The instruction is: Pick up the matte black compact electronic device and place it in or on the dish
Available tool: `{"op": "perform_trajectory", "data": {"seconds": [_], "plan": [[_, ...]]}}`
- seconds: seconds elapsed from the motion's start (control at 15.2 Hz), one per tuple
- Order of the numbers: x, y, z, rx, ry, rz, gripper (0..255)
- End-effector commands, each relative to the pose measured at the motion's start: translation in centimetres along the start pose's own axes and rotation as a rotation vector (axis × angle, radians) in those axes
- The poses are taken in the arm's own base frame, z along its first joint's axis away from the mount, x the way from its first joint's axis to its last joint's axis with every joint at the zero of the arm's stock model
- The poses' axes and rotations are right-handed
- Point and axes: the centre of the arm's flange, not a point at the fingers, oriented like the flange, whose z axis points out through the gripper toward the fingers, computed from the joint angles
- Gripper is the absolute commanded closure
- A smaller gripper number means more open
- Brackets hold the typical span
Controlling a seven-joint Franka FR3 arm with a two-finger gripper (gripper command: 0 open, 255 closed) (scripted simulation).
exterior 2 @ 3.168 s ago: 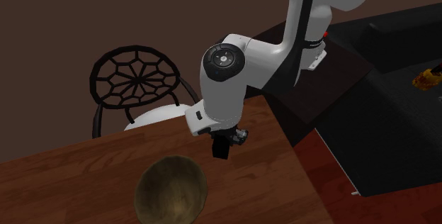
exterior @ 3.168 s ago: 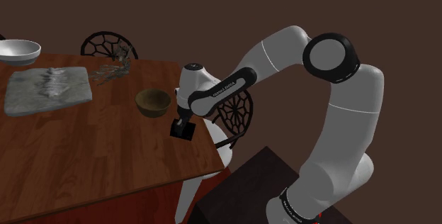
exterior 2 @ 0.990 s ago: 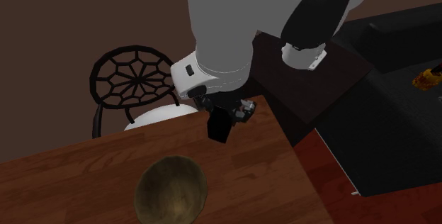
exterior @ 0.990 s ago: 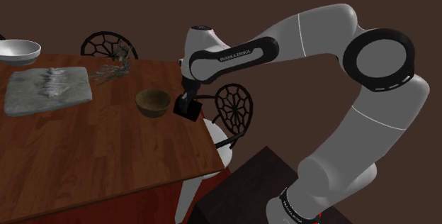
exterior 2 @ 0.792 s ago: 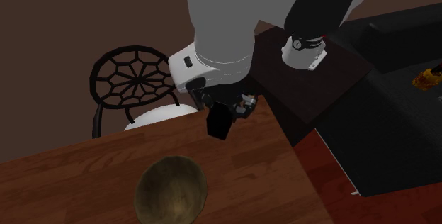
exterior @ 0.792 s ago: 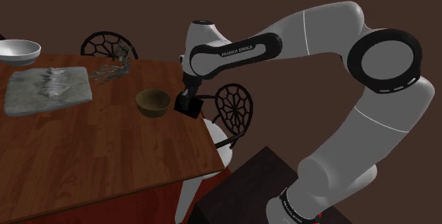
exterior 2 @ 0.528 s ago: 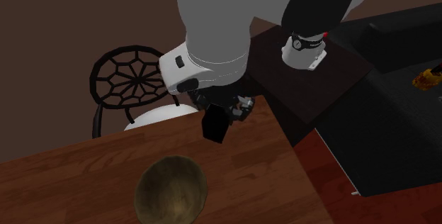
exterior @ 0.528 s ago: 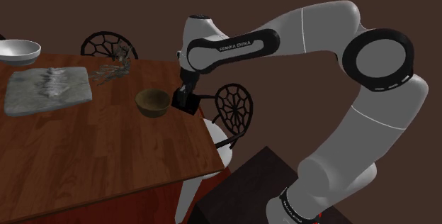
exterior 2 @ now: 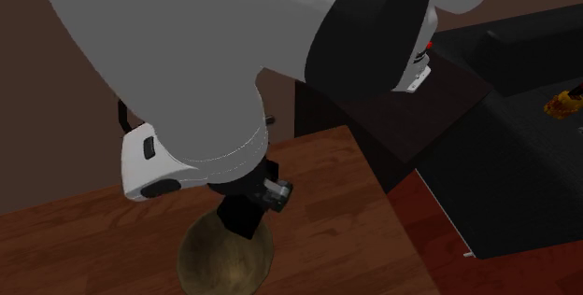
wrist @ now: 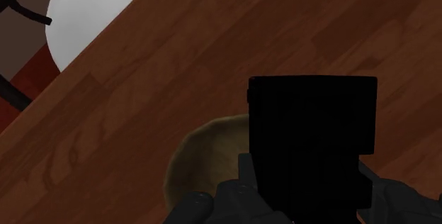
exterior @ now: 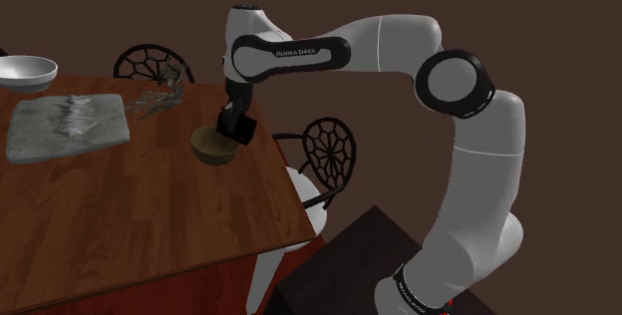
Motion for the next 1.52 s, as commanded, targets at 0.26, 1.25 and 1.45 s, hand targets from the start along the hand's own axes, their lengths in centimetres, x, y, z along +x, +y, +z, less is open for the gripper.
{"op": "perform_trajectory", "data": {"seconds": [0.26, 1.25, 1.45], "plan": [[7.9, 2.5, -0.9, -0.001, -0.001, 0.001, 255], [8.1, 2.5, 6.9, -0.001, -0.001, 0.001, 255], [8.1, 2.5, 6.9, -0.001, -0.001, 0.001, 255]]}}
